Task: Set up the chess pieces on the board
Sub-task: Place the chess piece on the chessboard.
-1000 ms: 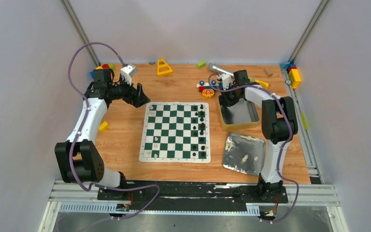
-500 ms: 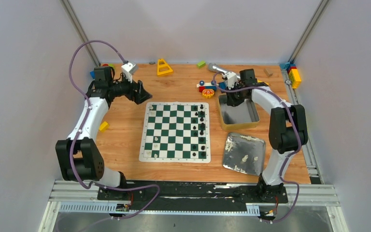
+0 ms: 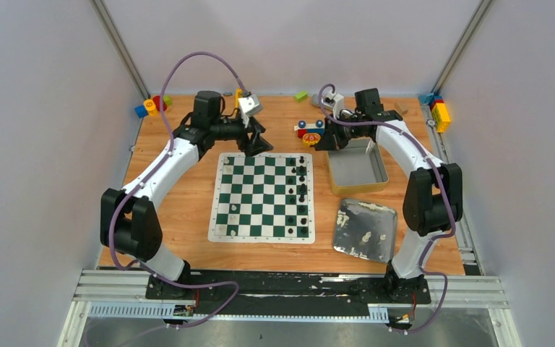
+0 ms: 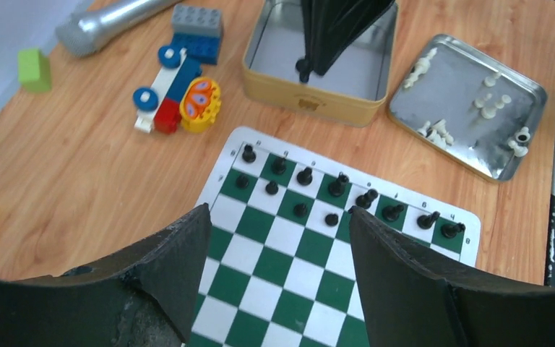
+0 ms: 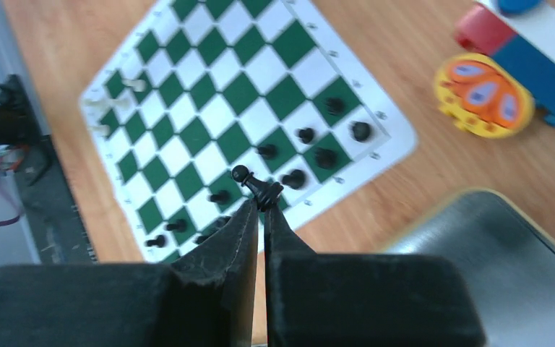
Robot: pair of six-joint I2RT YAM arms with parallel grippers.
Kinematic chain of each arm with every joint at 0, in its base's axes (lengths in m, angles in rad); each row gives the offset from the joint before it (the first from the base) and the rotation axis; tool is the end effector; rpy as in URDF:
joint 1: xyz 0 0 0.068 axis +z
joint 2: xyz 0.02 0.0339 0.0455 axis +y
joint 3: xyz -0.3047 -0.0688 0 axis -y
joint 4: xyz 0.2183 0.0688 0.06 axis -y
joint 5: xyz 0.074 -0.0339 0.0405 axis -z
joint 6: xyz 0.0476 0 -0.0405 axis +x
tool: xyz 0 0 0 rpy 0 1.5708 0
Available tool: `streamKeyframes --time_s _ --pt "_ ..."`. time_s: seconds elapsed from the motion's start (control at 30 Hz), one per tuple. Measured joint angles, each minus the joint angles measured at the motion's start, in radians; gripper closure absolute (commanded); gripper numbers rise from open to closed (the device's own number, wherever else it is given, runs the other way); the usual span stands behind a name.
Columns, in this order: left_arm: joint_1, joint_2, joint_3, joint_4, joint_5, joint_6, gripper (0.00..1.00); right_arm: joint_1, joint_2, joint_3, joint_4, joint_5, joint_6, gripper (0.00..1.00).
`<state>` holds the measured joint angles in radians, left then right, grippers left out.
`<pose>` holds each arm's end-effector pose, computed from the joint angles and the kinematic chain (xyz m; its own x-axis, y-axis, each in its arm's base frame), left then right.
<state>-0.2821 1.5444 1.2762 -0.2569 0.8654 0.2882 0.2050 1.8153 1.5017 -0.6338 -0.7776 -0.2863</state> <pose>0.3060 -0.1264 0.3655 -0.2305 0.2587 -0.9381 0.9165 0.3815 -0.1200 0.3681 0.1106 0.3112 -0.6083 -0.3320 -0.7209 -0.7483 0.5426 0.3816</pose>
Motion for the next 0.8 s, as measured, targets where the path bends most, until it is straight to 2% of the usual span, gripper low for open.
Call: streamKeyframes --time_s 0.37,0.57,0.8 --pt "-0.182 0.087 0.106 -0.059 -0.002 0.222 0.36 0.089 0.001 0.024 -0.018 -0.232 0.073 1.0" --pt "-0.211 0.11 0.121 -0.132 -0.01 0.343 0.43 0.094 0.001 0.024 -0.019 -0.28 0.084 1.0" --pt "-0.241 0.114 0.143 -0.176 -0.04 0.415 0.46 0.094 0.001 0.024 -0.019 -0.301 0.093 1.0"
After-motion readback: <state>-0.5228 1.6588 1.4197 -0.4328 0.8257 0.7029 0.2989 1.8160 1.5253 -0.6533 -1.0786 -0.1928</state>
